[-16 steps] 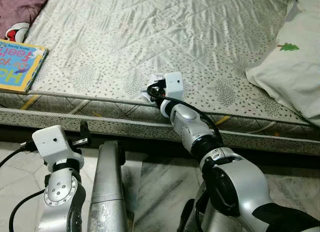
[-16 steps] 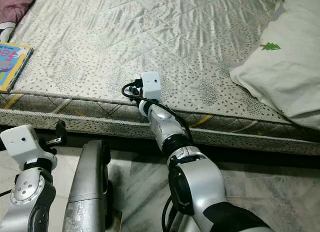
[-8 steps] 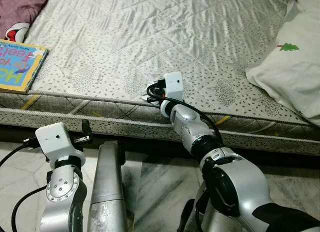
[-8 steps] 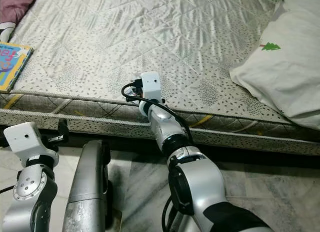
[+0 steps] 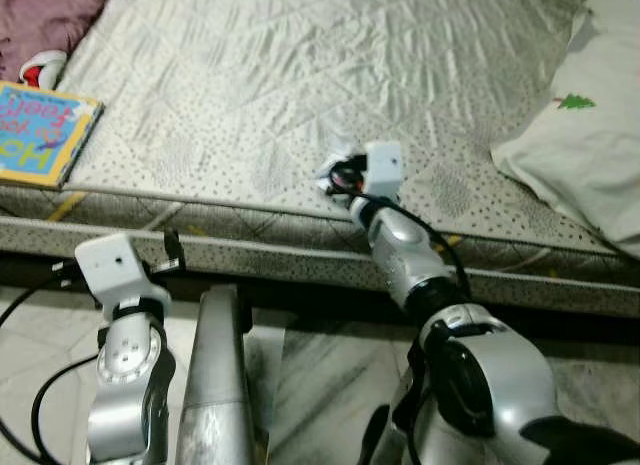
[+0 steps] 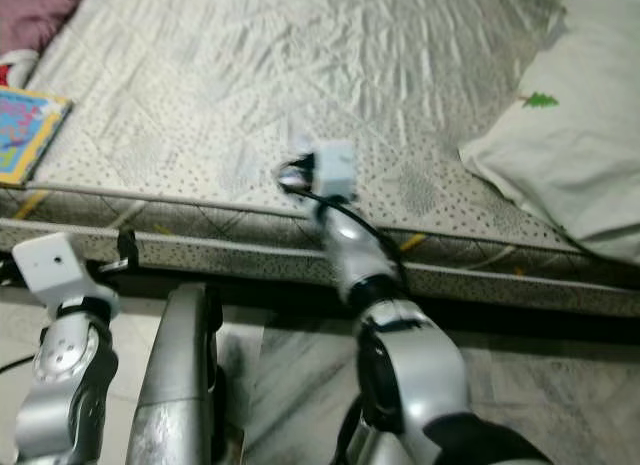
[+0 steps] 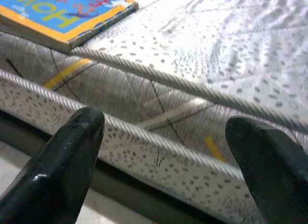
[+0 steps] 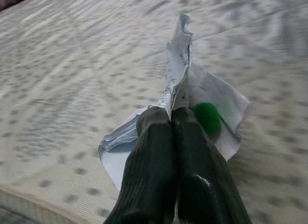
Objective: Clean up the room
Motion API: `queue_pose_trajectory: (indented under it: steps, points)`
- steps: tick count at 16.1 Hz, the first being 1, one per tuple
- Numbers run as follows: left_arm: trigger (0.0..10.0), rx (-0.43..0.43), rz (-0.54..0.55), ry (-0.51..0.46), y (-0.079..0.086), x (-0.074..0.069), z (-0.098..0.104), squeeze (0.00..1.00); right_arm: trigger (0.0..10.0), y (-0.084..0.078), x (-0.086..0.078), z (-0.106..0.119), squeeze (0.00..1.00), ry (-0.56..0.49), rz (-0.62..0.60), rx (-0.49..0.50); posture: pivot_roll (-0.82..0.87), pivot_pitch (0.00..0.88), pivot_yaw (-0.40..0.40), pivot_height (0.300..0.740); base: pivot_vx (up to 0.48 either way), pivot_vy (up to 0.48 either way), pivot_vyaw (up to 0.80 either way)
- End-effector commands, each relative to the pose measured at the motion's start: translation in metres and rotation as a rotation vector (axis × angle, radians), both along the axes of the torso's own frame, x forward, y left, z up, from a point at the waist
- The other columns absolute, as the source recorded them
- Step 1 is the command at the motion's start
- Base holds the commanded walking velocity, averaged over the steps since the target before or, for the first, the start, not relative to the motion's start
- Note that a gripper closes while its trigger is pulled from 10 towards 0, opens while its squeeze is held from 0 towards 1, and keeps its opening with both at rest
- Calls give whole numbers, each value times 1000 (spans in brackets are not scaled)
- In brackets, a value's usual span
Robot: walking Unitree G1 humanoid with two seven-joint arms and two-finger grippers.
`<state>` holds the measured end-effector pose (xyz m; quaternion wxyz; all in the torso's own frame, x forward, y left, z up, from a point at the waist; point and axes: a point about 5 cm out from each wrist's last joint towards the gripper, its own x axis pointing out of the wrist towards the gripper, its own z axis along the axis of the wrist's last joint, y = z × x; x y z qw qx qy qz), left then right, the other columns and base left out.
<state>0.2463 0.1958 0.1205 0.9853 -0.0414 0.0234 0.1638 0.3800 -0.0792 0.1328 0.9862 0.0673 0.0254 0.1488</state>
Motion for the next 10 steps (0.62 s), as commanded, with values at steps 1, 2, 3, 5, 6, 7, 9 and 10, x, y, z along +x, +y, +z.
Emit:
queue_pose_trajectory:
  steps: [1,2,3,5,6,7,9,10]
  points:
    - [10000,-2,-8,-9,0,4,-1,0,0,-17,-3,-2,0,-45,-48,0,163,58,-58,481,0,0,0]
    - [10000,-3,-10,-18,0,10,-1,0,0,-28,-6,-5,0,-68,-86,-11,146,33,-53,481,0,0,0]
    - [10000,-14,-4,-26,1,12,-1,0,0,-38,-12,-9,0,-81,-111,-16,130,12,-48,481,0,0,0]
    - [10000,-24,-10,-24,0,18,-6,0,0,-46,-19,-11,0,-123,-127,-51,96,0,-44,481,0,0,0]
    - [10000,-25,-15,-27,-1,21,-7,0,0,-49,-21,-11,0,-133,-137,-49,90,0,-43,481,0,0,0]
    - [10000,-24,-25,-42,-1,28,-5,0,0,-52,-24,-9,0,-156,-147,-59,80,0,-41,481,0,0,0]
    - [10000,-11,-24,-81,2,42,1,0,10000,-55,-25,-4,0,-187,-152,-108,75,0,-39,481,0,0,0]
    - [10000,-13,-30,-110,2,47,6,0,10000,-58,-24,3,0,-210,-175,-110,73,0,-34,481,0,0,0]
